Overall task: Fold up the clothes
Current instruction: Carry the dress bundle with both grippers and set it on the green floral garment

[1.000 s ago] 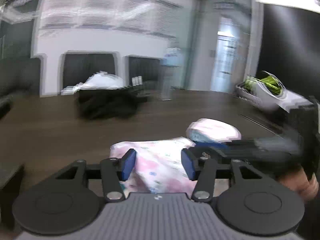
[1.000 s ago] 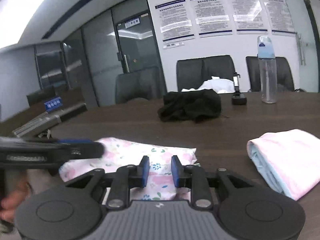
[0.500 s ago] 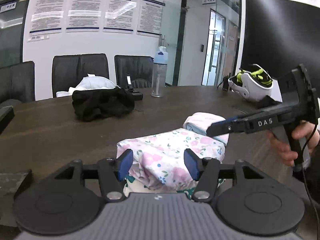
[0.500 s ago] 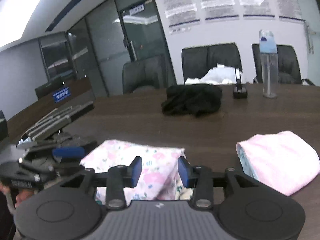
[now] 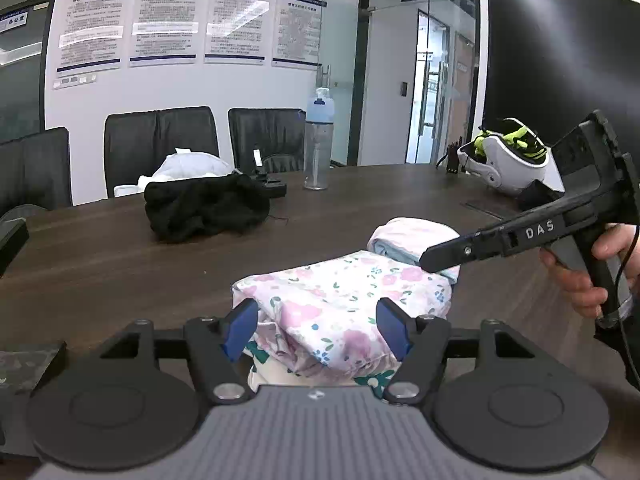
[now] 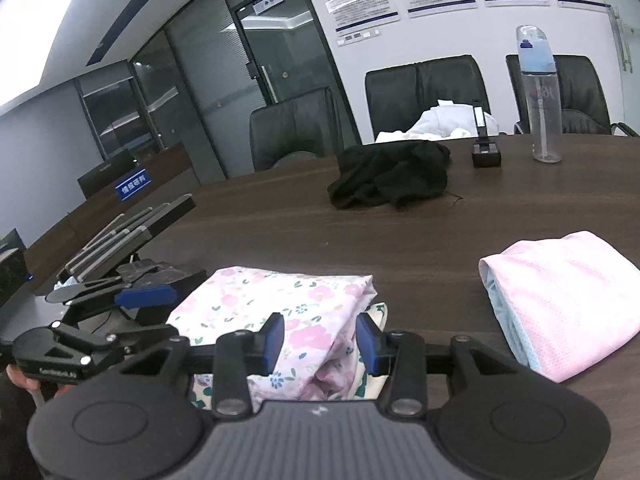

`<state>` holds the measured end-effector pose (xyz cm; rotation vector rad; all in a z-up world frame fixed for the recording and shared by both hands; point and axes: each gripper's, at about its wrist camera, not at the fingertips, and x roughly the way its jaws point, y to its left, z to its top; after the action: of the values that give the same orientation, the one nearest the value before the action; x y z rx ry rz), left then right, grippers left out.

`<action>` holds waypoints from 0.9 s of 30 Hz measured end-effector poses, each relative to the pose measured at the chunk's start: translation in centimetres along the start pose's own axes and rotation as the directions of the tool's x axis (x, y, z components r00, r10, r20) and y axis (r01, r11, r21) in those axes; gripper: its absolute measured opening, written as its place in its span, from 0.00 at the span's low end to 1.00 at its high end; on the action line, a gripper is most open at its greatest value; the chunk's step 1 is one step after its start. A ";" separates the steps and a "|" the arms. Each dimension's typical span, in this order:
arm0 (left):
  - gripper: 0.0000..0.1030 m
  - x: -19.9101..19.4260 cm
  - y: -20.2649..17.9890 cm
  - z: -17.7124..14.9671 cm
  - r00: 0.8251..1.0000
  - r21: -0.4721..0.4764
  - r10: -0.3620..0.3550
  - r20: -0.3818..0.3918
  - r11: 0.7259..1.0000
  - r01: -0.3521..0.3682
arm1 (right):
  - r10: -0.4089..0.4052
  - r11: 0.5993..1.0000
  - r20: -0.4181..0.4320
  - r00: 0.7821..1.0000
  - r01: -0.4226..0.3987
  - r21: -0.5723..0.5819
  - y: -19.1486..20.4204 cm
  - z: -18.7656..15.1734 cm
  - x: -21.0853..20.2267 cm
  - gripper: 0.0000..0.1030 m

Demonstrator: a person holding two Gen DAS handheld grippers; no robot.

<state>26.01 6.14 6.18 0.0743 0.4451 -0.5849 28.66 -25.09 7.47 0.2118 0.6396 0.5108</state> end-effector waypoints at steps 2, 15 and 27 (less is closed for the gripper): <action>0.66 -0.1 0.1 0.1 1.000 -0.007 -0.006 0.001 1.000 0.006 | 0.016 1.000 -0.011 1.000 -0.016 0.009 -0.2 0.0 0.0 0.37; 0.68 1.8 -0.1 -0.8 0.997 -0.012 -0.019 -0.070 1.000 0.018 | 0.206 0.948 -0.041 0.978 -0.209 -0.238 -0.5 -3.7 0.4 0.52; 0.68 1.0 -0.1 -0.6 0.999 -0.030 -0.028 -0.043 0.999 0.027 | 0.180 0.919 -0.006 0.984 -0.170 -0.356 0.5 -4.4 0.0 0.38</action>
<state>26.47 5.63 5.24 0.0526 0.4971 -0.6045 25.76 -24.55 4.23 -0.0684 0.4934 0.7861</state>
